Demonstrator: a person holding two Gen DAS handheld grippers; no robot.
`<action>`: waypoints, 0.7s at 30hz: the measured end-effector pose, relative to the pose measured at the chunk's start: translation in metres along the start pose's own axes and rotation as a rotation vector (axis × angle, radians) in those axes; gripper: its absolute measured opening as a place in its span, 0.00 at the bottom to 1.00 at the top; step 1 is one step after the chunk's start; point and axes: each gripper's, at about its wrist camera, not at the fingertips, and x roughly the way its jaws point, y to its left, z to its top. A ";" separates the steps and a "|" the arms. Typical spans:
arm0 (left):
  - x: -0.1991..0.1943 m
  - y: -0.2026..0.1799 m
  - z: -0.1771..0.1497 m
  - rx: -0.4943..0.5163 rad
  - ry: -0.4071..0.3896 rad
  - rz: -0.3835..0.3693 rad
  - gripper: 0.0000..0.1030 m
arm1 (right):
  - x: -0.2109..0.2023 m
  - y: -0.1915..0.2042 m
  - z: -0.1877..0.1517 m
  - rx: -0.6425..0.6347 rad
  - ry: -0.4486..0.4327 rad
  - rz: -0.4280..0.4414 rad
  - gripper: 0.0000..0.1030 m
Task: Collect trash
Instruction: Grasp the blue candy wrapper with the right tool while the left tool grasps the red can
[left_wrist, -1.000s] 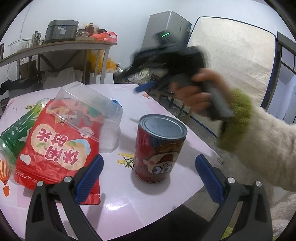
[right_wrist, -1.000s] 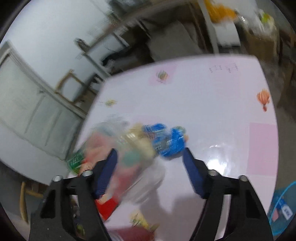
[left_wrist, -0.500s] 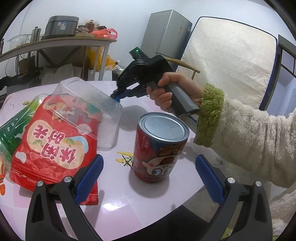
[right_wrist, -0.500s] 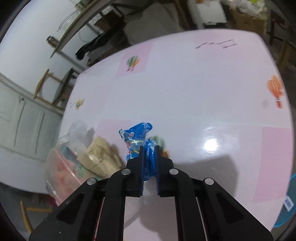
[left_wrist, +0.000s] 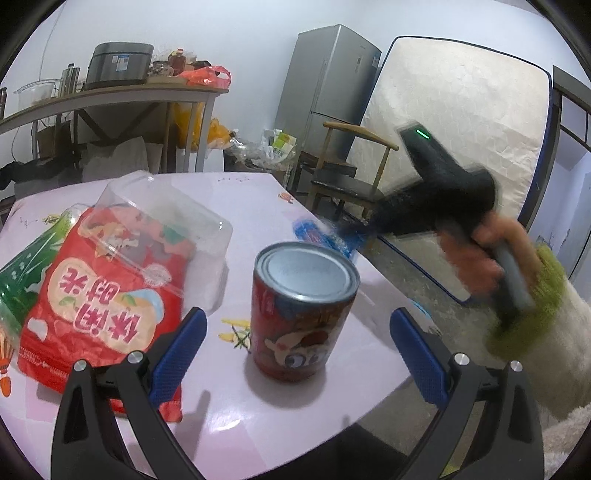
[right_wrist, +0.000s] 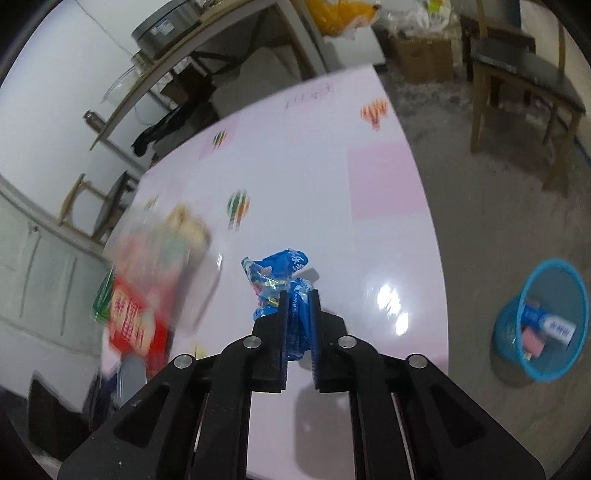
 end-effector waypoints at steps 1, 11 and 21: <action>0.003 -0.001 0.001 0.000 0.000 0.006 0.94 | -0.001 -0.002 -0.008 0.004 0.008 0.003 0.15; 0.030 0.004 0.010 -0.031 0.021 0.041 0.94 | -0.026 -0.004 -0.042 -0.122 -0.080 0.025 0.64; 0.044 0.000 0.006 -0.032 0.079 0.037 0.71 | 0.016 0.036 -0.050 -0.394 -0.037 -0.081 0.67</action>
